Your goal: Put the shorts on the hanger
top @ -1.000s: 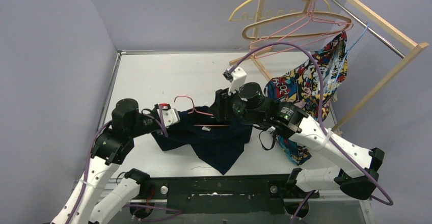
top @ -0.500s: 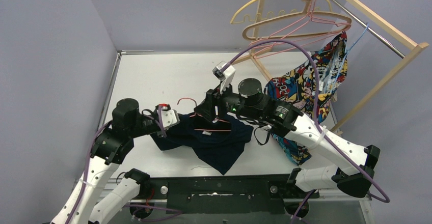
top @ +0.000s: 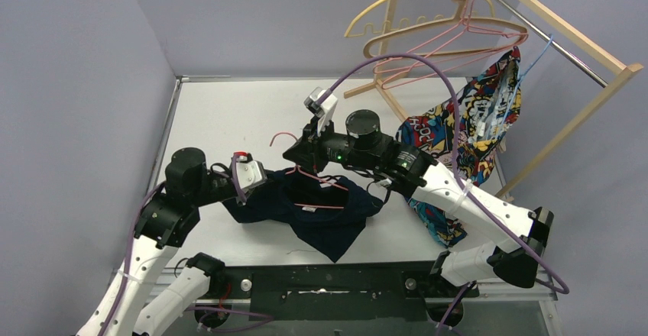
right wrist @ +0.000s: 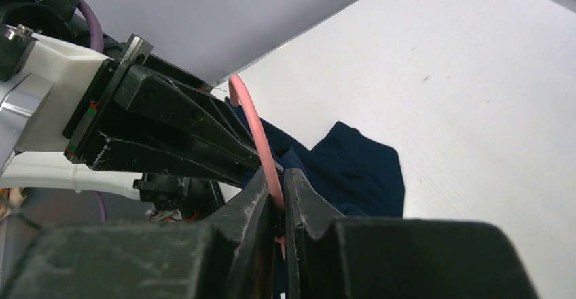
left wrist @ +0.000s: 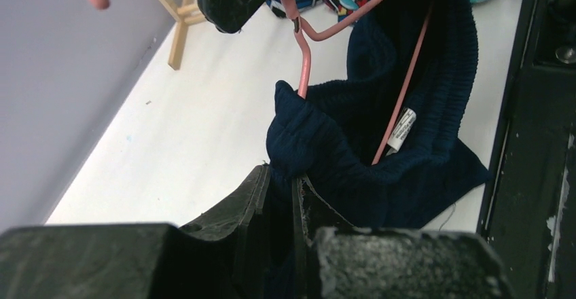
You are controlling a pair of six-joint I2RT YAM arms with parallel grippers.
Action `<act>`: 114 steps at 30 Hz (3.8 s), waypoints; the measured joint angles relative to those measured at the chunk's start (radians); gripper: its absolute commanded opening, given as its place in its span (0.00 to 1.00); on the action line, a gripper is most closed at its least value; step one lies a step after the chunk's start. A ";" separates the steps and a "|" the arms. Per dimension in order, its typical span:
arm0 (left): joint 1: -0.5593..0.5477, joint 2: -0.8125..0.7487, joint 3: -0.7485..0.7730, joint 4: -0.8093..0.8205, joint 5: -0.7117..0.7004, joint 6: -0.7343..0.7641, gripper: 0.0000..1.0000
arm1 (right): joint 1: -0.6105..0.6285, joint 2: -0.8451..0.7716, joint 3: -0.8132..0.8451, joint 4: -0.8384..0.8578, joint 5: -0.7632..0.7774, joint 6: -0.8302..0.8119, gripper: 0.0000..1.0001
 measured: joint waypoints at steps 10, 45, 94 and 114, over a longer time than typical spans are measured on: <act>-0.027 -0.037 0.017 0.127 -0.005 -0.135 0.16 | -0.053 -0.084 0.002 -0.017 -0.051 -0.010 0.00; -0.004 0.110 0.167 0.404 0.067 -0.259 0.48 | -0.097 -0.071 0.225 -0.238 0.086 -0.057 0.00; 0.002 0.216 0.124 0.376 0.449 -0.104 0.00 | -0.103 -0.228 0.031 -0.427 -0.138 -0.198 0.53; -0.005 0.181 0.019 0.664 0.294 -0.320 0.56 | -0.101 -0.346 -0.117 -0.358 -0.154 -0.065 0.00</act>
